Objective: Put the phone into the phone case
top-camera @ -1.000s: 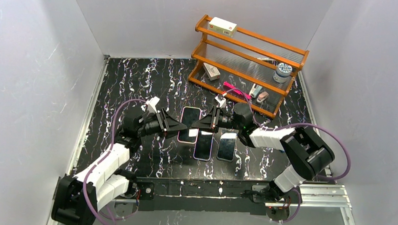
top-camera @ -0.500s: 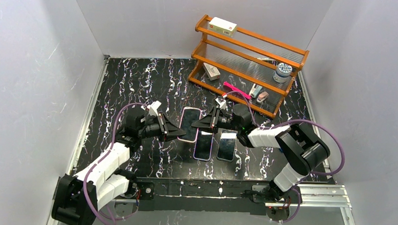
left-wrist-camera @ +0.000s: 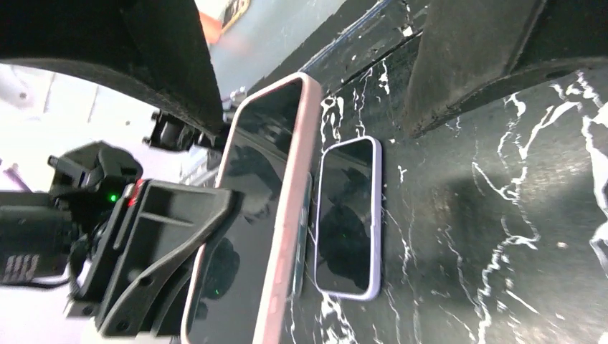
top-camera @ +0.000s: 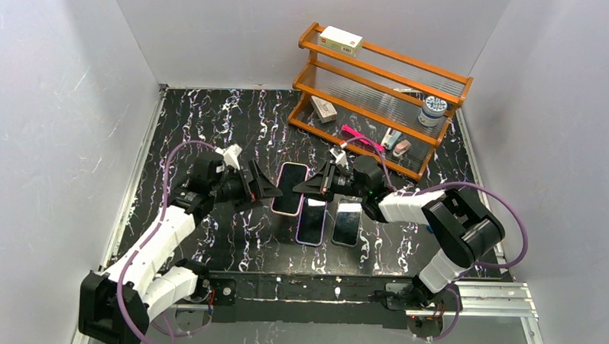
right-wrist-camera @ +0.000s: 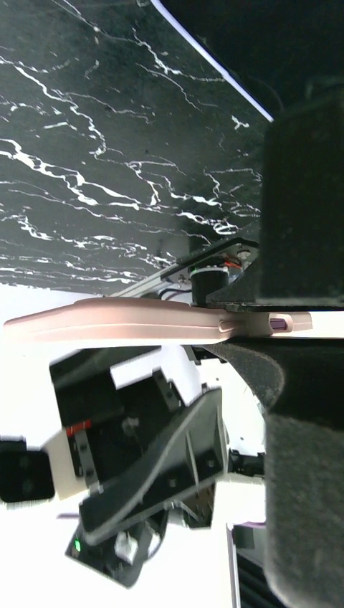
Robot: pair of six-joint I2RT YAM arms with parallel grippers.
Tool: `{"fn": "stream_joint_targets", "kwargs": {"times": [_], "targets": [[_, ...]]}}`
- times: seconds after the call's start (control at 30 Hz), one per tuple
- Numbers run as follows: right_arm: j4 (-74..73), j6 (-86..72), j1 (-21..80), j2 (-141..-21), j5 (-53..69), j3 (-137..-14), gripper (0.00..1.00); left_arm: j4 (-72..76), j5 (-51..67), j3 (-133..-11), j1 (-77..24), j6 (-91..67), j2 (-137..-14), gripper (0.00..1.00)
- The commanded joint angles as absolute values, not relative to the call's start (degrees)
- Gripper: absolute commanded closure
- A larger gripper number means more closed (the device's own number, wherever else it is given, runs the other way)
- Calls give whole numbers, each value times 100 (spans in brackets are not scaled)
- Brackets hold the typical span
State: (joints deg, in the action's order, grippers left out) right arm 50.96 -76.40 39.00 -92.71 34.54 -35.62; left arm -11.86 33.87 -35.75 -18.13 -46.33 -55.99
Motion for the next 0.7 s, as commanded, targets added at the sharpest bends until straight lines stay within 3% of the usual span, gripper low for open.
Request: {"fn": "stream_joint_targets", "kwargs": {"times": [0.0, 0.33, 0.67], "targets": [[4542, -7103, 3891, -9402, 3526, -4319, 99, -2616, 2101, -4417, -1795, -3486, -5306, 2], [2663, -5971, 4314, -9958, 2772, -5400, 99, -3389, 1128, -5421, -1795, -2444, -5300, 2], [2666, -5924, 4655, -10713, 2829, -5488, 99, -3522, 896, -5256, -1799, -2434, -5036, 2]]}}
